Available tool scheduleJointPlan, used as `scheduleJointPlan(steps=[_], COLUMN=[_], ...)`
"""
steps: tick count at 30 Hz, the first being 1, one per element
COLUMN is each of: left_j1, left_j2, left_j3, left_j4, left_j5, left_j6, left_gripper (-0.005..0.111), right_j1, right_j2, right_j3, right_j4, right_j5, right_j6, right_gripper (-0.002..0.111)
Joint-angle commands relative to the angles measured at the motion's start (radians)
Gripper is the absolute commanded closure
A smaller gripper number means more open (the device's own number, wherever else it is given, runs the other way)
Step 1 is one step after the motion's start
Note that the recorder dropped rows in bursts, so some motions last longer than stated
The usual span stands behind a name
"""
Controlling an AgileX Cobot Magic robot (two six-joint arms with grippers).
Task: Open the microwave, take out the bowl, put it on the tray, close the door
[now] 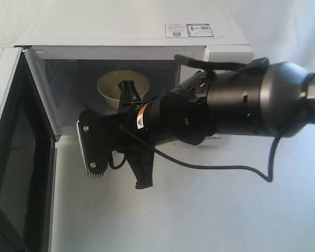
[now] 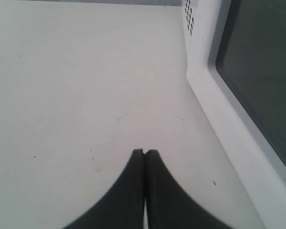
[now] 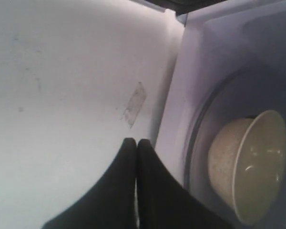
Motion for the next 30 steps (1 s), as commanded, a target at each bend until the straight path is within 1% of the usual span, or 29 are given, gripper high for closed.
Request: scheduleJointPlan(steps=[1,5,7,9,11,15,17,21,22,25,30], left_j1=[-0.005,-0.005,-0.005,-0.005,-0.005,-0.005,-0.005,-0.005,-0.005,-0.005,-0.005], left_j2=[-0.005,-0.005,-0.005,-0.005,-0.005,-0.005,-0.005,-0.005,-0.005,-0.005,-0.005], left_j3=[0.003,0.003,0.003,0.003,0.003,0.003,0.003,0.003,0.003,0.003,0.003], left_j4=[-0.005,-0.005,-0.005,-0.005,-0.005,-0.005,-0.005,-0.005,-0.005,-0.005,-0.005], left_j5=[-0.002,-0.002,-0.002,-0.002,-0.002,-0.002,-0.002,-0.002,-0.002,-0.002,-0.002], left_j6=[-0.007,-0.007,-0.007,-0.007,-0.007,-0.007,-0.007,-0.007,-0.007,-0.007,-0.007], left_gripper=[0.107,0.107,0.107,0.107,0.107,0.107,0.107,0.107,0.107,0.107,0.107], right_j1=[0.005,0.005,0.005,0.005,0.005,-0.012,-0.026,-0.035,-0.035,-0.029,-0.025], right_j2=[0.072,0.119,0.129,0.129,0.129,0.133,0.142,0.162,0.165,0.170,0.170], right_j3=[-0.004,-0.015,-0.023,-0.033,-0.045,-0.072,-0.089,-0.134,-0.145,-0.178,-0.209], right_j4=[-0.035,-0.018,0.009,0.032,0.043,0.046,0.046,0.027,0.012,-0.123,-0.476], right_j5=[-0.201,-0.309,-0.318,-0.321,-0.327,-0.291,-0.243,-0.108,-0.080,0.008,0.171], right_j6=[0.039,0.087,0.092,0.092,0.092,0.097,0.144,0.301,0.334,0.451,0.706], right_gripper=[0.108,0.108,0.108,0.105,0.098,0.076,0.066,0.065,0.065,0.065,0.066])
